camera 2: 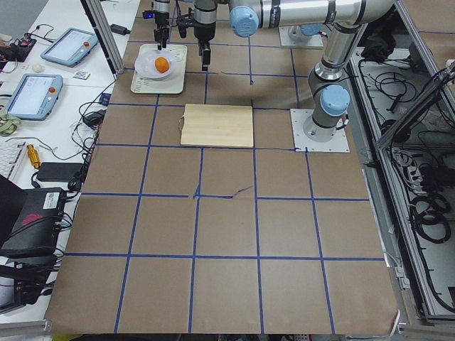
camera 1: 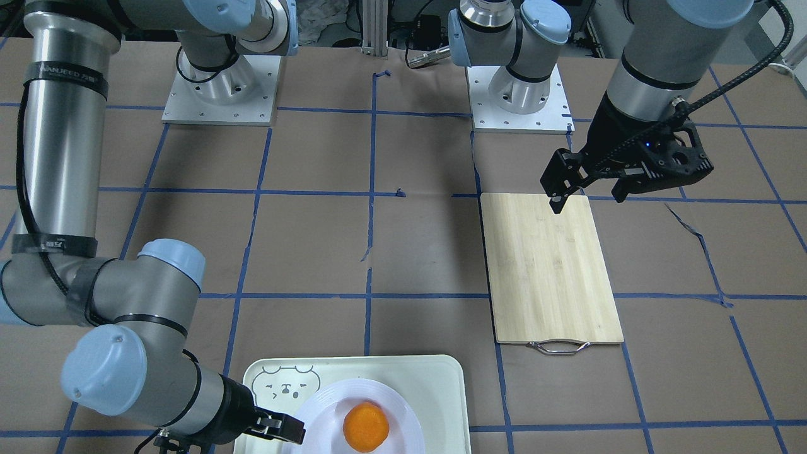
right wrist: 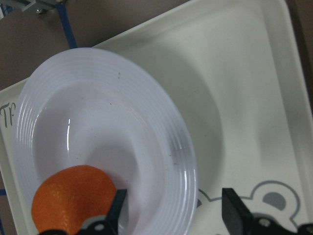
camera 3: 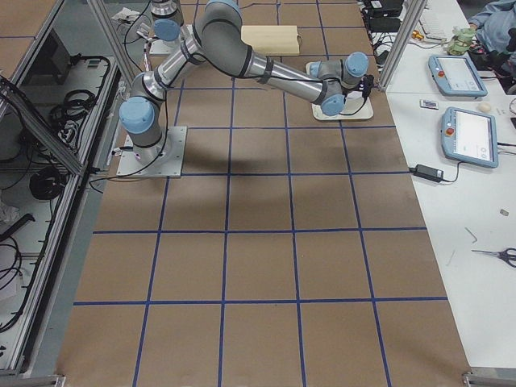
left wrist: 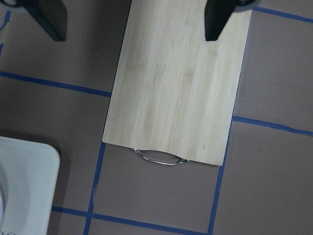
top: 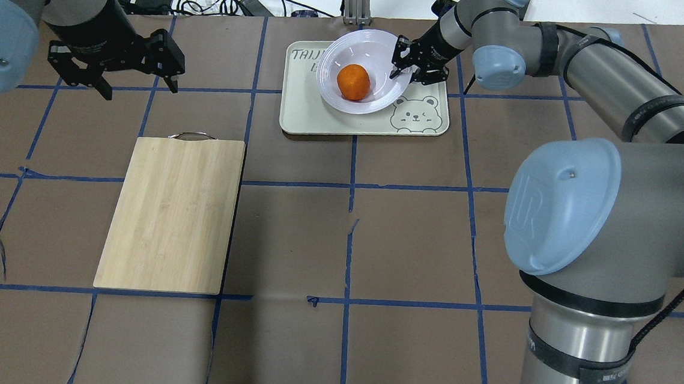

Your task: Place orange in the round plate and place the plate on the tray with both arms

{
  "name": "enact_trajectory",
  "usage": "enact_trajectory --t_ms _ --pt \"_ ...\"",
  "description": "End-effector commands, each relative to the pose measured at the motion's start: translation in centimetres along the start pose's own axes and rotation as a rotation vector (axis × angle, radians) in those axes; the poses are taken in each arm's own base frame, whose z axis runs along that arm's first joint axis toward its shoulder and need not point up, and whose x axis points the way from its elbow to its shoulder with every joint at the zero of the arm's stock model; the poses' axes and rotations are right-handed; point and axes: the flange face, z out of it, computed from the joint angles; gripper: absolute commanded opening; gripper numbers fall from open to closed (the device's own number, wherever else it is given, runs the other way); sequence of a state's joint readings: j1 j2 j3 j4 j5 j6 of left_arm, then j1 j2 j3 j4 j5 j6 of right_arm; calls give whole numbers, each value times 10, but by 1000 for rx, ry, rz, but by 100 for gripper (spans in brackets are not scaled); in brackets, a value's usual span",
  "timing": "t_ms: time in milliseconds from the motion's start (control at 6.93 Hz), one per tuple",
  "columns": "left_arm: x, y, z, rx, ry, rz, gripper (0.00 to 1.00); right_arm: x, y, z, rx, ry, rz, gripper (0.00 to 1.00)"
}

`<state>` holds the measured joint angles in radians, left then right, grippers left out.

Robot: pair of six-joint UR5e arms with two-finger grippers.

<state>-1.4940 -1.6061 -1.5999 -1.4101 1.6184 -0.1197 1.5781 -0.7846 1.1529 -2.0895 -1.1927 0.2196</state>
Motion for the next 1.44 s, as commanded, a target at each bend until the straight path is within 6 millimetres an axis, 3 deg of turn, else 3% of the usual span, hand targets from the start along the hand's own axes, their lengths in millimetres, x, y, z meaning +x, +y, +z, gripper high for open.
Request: enact_trajectory --t_ms 0,144,288,577,721,865,1298 --pt "1 1 0 -1 0 2 100 -6 2 -85 59 242 -220 100" --pt "2 1 -1 2 4 3 100 -16 18 -128 16 284 -235 100" --pt "2 2 -3 6 4 4 100 -31 56 -186 -48 314 -257 100" --pt "2 5 -9 17 6 5 100 -49 131 -275 -64 374 -313 100" --pt "3 6 -13 20 39 9 100 -38 161 -277 -87 404 -312 100" --pt "2 4 -17 23 73 59 100 -30 175 -265 -109 399 -306 100" --pt "2 8 -12 -6 68 88 100 -32 184 -267 -100 386 -306 100"
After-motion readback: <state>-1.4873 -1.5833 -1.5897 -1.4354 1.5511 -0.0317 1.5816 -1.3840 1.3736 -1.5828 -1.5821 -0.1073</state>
